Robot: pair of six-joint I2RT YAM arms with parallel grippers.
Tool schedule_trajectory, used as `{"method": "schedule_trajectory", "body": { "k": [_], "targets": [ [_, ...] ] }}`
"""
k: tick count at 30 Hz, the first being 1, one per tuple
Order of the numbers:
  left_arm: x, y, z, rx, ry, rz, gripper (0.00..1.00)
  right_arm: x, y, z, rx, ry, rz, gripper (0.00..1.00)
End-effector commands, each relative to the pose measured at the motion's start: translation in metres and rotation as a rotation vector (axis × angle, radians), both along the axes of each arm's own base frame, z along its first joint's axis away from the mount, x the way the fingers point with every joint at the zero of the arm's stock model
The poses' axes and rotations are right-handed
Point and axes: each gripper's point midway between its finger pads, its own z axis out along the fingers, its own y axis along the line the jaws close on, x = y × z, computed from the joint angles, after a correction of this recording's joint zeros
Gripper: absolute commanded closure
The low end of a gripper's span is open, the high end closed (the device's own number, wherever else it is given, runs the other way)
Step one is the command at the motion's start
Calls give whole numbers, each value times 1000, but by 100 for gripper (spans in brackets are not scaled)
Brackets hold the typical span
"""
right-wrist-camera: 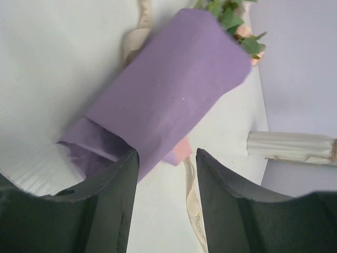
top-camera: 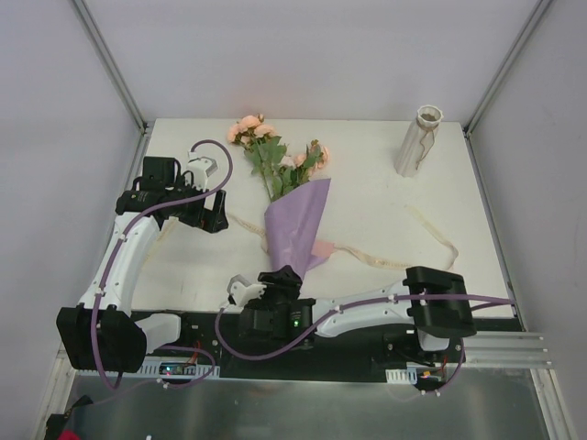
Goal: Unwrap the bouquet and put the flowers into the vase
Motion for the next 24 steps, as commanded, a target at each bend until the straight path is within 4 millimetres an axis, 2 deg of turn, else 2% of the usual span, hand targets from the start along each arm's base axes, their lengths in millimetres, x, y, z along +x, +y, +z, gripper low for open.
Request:
{"method": "schedule_trajectory", "body": {
  "k": [1,3,9,11,12,14,17,19,20,24],
  "targets": [
    [-3,-6,10,-34,-22,-20,1,10,-19,55,250,-130,-159,49],
    [-2,-6,11,-35,-23,-19,1,10,-24,59,330,-127,-203,40],
    [-1,-5,13,-31,-30,-17,1,10,-33,57,379,-117,-250,36],
    [-2,-5,13,-33,-32,-17,1,11,-41,64,395,-151,-292,35],
    [-2,-5,14,-32,-35,-18,1,12,-50,62,405,-152,-318,32],
    [-2,-5,13,-27,-37,-20,1,10,-53,60,419,-144,-326,23],
    [-2,-4,13,-25,-36,-20,1,5,-50,48,386,-102,-308,20],
    [-2,-4,14,-26,-39,-22,1,-2,-39,43,373,-53,-259,18],
    [-3,-5,15,-27,-39,-25,1,-7,-37,33,348,-2,-225,17],
    [-5,-4,13,-22,-37,-29,1,-22,-16,36,385,120,-138,17]
  ]
}}
